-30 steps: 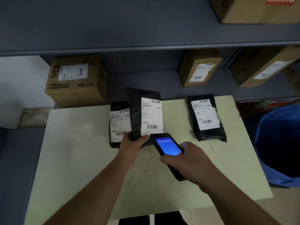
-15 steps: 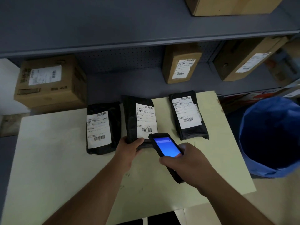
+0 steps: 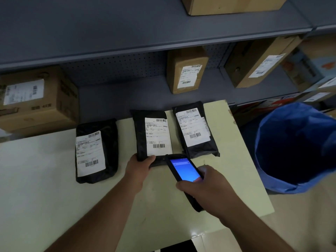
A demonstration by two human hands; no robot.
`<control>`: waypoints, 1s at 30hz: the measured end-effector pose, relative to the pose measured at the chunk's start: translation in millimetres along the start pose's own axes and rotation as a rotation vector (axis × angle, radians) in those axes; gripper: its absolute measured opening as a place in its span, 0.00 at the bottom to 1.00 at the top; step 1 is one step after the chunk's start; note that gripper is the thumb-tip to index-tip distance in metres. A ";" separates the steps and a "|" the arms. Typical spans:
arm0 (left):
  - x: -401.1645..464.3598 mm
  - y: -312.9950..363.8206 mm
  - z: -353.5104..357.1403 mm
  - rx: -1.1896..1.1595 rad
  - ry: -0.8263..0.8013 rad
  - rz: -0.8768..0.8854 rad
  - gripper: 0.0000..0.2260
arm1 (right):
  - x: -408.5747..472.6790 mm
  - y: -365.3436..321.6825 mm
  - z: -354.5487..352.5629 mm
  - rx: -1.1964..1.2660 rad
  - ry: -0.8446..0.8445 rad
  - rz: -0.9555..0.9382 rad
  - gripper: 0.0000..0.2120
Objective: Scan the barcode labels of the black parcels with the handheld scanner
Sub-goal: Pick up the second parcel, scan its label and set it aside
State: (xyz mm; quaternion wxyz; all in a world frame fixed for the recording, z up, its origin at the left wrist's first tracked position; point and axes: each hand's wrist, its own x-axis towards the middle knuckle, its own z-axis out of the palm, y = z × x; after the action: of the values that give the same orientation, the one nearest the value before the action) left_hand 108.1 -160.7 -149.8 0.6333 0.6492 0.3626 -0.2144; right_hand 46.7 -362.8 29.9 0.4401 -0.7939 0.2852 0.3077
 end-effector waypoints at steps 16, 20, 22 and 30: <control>-8.3 11.7 49.4 0.266 0.036 0.023 0.20 | 3.2 22.6 -24.1 0.032 0.029 0.061 0.17; -8.7 12.2 46.7 0.231 0.020 -0.022 0.23 | 2.5 20.2 -21.6 0.032 0.021 0.064 0.18; -11.5 12.9 45.8 0.191 -0.008 -0.049 0.20 | 2.2 17.6 -19.1 0.031 0.016 0.057 0.17; -18.0 18.7 17.2 0.181 -0.009 -0.006 0.27 | -1.8 0.7 1.9 -0.006 0.004 0.022 0.17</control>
State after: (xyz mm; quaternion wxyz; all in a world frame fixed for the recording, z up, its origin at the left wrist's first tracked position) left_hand 113.5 -179.9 -125.9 0.5730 0.7016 0.3409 -0.2512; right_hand 44.5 -361.0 30.1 0.4337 -0.7927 0.2941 0.3116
